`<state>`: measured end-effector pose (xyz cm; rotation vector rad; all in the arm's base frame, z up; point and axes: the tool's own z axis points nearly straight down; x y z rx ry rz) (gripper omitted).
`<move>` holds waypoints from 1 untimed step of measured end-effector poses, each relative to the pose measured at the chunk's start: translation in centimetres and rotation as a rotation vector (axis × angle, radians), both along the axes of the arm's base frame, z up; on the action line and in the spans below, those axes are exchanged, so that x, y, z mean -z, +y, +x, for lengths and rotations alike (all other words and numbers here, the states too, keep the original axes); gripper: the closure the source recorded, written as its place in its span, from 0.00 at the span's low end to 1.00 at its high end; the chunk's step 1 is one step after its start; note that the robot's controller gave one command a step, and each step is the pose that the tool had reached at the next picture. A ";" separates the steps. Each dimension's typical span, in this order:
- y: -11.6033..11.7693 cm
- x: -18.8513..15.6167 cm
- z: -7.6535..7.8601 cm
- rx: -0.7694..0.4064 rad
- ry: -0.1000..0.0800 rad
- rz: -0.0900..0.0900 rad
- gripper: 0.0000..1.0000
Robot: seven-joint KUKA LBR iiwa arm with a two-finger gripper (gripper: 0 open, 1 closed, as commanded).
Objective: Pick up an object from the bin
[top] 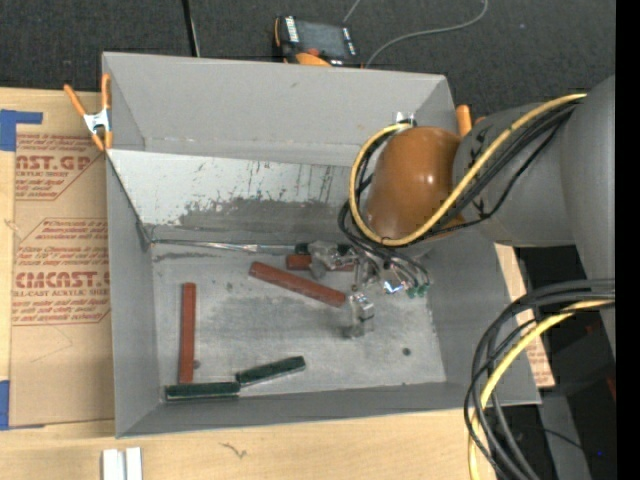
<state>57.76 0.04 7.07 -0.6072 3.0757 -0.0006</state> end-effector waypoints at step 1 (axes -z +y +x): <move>0.0 0.1 -0.1 0.001 0.004 0.001 1.00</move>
Offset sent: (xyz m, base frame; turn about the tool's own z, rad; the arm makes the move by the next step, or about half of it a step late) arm 0.0000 0.0000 0.0000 0.0000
